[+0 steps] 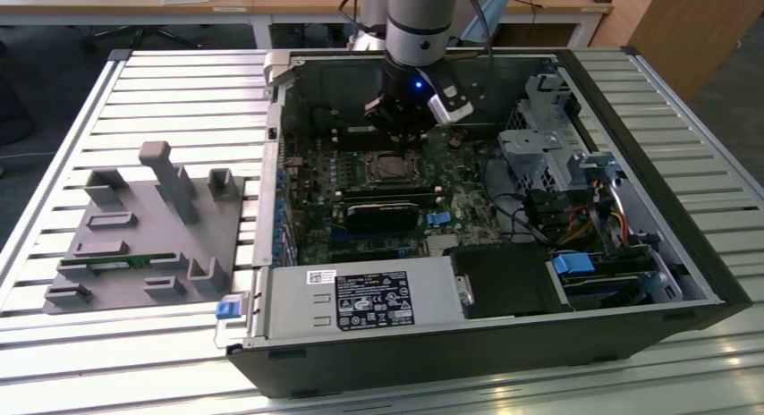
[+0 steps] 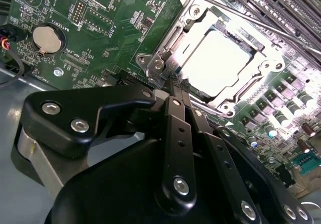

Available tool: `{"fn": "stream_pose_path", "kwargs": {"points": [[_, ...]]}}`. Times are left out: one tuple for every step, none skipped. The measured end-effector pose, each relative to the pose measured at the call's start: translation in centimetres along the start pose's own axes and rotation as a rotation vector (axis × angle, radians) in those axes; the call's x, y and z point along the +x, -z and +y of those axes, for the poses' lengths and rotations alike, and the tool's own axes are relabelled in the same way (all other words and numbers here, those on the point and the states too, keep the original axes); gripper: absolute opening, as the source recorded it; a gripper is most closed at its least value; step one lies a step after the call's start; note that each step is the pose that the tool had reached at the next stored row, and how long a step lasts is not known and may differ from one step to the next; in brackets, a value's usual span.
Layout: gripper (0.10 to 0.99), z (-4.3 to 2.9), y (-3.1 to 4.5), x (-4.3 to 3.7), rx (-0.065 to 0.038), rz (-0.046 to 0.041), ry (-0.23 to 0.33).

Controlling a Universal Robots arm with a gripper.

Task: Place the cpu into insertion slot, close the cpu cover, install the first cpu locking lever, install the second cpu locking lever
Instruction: 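Install the second cpu locking lever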

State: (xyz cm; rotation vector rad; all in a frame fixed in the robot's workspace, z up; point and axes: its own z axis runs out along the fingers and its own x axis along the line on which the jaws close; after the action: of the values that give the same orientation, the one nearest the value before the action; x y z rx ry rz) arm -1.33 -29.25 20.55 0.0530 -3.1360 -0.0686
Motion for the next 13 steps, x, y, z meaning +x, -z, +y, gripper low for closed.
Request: {"fn": "stream_pose_path", "kwargs": {"points": [[0.106,0.01,0.10,0.00,0.000,-0.0001,0.000],[0.106,0.01,0.20,0.00,0.000,-0.0001,0.000],[0.106,0.02,0.32,0.00,0.000,-0.0002,0.000],[0.106,0.02,0.41,0.00,0.000,-0.0001,0.000],[0.106,0.02,0.41,0.00,0.000,-0.0002,0.000],[0.106,0.02,0.41,-0.01,0.000,-0.0003,0.000],[0.106,0.02,0.41,-0.01,-0.001,-0.0003,0.000],[0.106,0.02,0.42,-0.01,-0.001,-0.0003,0.000],[0.106,0.02,0.42,0.00,0.000,-0.0002,0.000],[0.106,0.02,0.43,0.00,0.000,-0.0001,0.000],[0.106,0.02,0.43,0.00,0.000,-0.0001,0.000],[0.106,0.02,0.45,0.00,0.000,0.0000,0.000],[0.106,0.02,0.45,-0.01,0.000,-0.0001,0.000]]}}
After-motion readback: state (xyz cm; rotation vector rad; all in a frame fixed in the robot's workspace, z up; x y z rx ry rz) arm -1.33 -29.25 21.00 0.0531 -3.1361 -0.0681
